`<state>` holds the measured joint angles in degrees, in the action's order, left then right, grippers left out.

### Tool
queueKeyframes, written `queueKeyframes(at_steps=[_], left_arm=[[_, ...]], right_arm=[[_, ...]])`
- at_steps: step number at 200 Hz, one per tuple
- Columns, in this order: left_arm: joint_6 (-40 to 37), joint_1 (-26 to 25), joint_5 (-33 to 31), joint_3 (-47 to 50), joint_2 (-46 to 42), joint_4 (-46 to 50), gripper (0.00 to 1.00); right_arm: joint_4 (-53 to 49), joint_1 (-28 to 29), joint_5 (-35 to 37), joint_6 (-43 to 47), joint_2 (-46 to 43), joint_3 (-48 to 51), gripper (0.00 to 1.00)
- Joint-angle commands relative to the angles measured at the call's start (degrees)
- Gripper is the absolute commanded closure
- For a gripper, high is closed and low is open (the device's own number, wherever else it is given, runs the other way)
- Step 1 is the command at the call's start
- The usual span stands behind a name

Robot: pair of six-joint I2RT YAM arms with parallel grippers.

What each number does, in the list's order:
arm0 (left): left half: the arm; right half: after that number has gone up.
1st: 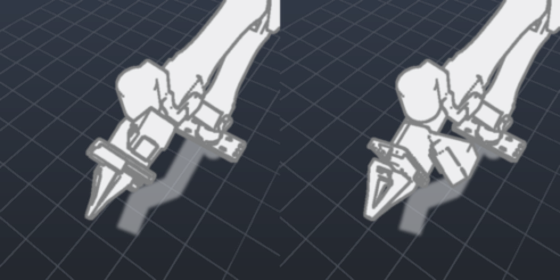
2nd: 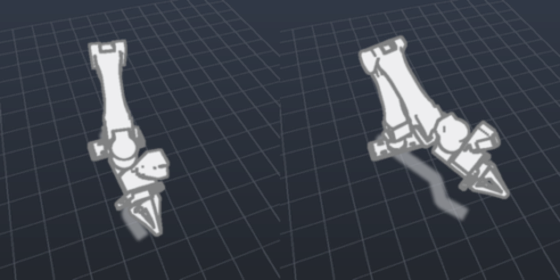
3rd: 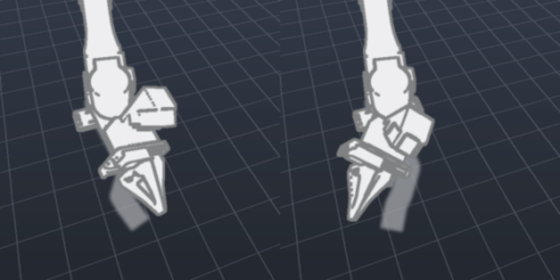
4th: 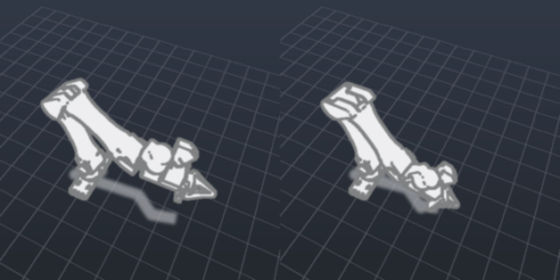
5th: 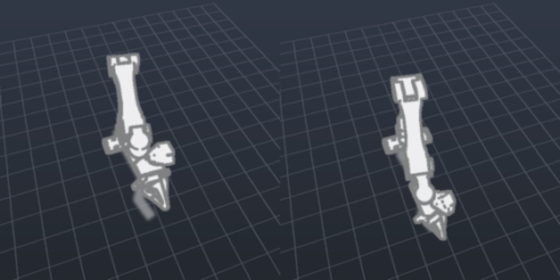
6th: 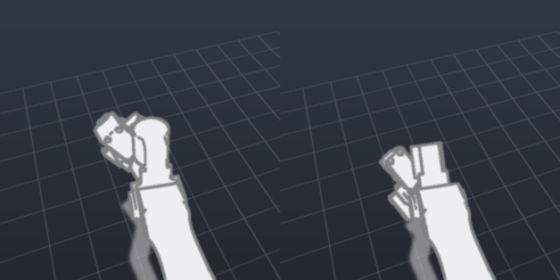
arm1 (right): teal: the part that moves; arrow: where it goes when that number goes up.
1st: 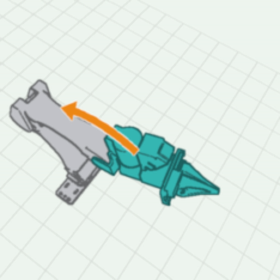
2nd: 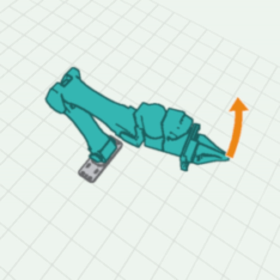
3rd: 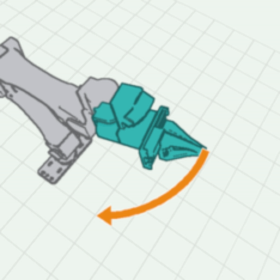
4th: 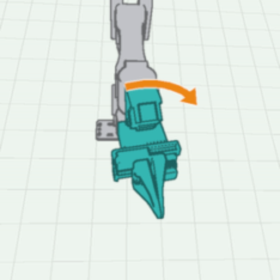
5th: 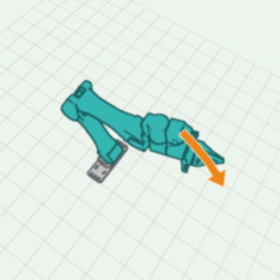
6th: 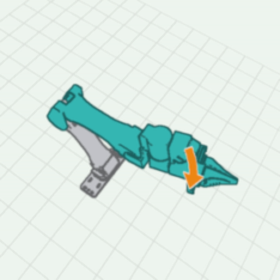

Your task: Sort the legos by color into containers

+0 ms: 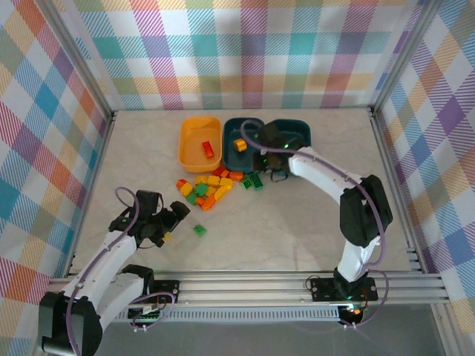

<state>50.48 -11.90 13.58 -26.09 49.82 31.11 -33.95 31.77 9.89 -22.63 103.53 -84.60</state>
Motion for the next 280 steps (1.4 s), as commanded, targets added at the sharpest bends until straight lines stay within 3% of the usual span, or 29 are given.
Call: queueKeyframes(at_steps=[1, 62, 70, 89, 126, 157, 189, 235, 280], left_arm=[[1.84, -1.43, 0.72, 2.26, -3.15, 0.75, 0.0], [3.7, -1.91, -0.14, 5.69, -11.17, 4.13, 0.0], [3.73, -1.92, -0.14, 5.78, -11.31, 4.26, 0.0], [3.84, -1.9, 0.07, 5.76, -11.33, 4.31, 0.0], [3.77, -1.94, -0.39, 5.71, -11.0, 3.75, 0.0], [4.55, -1.94, -2.0, 6.33, -9.94, 2.28, 0.0], [6.65, -1.64, -5.35, 6.96, -7.65, 0.16, 0.0], [10.4, 1.83, -7.63, 6.21, 0.63, -0.34, 0.0], [18.66, 3.9, -6.56, 13.84, -5.4, -4.64, 0.0]], right_arm=[[-2.05, -5.54, -2.93, 3.01, 4.09, -4.85, 0.67], [-5.15, -13.43, -6.98, 2.6, 12.45, -14.52, 0.63], [-5.46, -13.85, -6.8, 2.52, 13.28, -15.49, 0.58], [-6.62, -14.21, -5.98, 2.17, 13.92, -17.3, 0.34], [-0.25, -12.28, -4.43, 0.65, 3.65, -7.86, 0.27], [4.59, -2.77, 0.2, 1.89, -6.85, 3.92, 0.27], [7.71, 11.61, 1.77, -0.41, -10.47, 12.0, 0.32], [10.9, 30.0, 1.15, 0.09, 1.77, 8.22, 0.34], [11.58, 34.76, -1.43, 0.68, 12.75, 0.83, 0.3]])
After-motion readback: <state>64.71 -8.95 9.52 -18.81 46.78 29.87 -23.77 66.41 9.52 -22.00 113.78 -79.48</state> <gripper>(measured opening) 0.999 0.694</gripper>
